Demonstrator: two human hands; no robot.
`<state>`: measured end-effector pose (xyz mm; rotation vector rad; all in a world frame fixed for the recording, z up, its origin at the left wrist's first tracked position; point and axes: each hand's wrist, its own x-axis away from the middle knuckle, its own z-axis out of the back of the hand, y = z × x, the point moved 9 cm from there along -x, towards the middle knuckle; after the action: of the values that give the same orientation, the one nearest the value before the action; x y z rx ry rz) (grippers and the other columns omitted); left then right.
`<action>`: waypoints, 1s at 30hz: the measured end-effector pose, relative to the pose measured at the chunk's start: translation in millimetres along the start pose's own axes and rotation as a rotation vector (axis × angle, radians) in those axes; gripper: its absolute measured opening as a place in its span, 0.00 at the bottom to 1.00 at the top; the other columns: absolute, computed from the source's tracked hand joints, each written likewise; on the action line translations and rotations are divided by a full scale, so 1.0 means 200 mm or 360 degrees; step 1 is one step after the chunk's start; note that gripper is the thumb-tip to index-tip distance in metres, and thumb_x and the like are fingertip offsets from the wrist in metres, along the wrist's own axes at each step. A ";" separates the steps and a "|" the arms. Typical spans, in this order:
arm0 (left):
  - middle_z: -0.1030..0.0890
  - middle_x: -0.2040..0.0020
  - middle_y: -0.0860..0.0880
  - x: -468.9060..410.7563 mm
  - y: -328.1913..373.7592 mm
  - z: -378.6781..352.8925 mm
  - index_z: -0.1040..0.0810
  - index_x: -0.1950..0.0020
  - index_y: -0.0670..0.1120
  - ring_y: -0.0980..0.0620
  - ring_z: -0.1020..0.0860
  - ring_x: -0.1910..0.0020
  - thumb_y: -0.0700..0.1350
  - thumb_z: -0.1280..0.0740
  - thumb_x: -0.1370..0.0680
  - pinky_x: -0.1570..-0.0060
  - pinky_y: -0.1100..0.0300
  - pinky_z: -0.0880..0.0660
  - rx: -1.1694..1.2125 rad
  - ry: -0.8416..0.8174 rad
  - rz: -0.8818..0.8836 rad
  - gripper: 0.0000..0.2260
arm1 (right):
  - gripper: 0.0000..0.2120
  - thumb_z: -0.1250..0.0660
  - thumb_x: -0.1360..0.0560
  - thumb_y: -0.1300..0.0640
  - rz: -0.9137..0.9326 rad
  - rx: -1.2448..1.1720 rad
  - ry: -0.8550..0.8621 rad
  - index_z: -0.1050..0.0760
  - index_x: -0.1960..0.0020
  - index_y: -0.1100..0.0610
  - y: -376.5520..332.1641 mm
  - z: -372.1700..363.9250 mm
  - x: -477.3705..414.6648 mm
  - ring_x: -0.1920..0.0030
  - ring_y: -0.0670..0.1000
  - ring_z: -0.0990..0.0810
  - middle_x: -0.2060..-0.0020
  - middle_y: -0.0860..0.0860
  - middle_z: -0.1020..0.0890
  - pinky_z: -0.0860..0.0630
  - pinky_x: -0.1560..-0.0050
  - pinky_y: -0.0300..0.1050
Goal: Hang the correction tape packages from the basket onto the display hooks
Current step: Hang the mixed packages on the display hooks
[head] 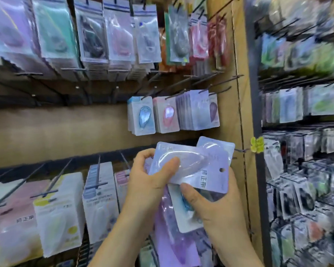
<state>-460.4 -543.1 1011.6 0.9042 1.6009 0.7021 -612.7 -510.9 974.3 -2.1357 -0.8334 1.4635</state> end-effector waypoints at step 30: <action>0.15 0.64 0.51 -0.51 0.14 -0.29 0.26 0.46 0.48 0.55 0.18 0.67 0.40 0.21 0.36 0.69 0.64 0.23 -0.0481 0.0237 -0.0524 0.22 | 0.31 0.24 0.32 0.67 0.0373 0.0862 -0.0577 0.24 0.40 0.36 -0.19 0.53 -1.07 0.57 0.44 0.16 0.56 0.42 0.15 0.19 0.59 0.41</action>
<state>-501.7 -613.4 1099.4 0.3645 1.6673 0.7628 -778.7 -627.7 1106.0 -1.6229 -0.2437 1.9636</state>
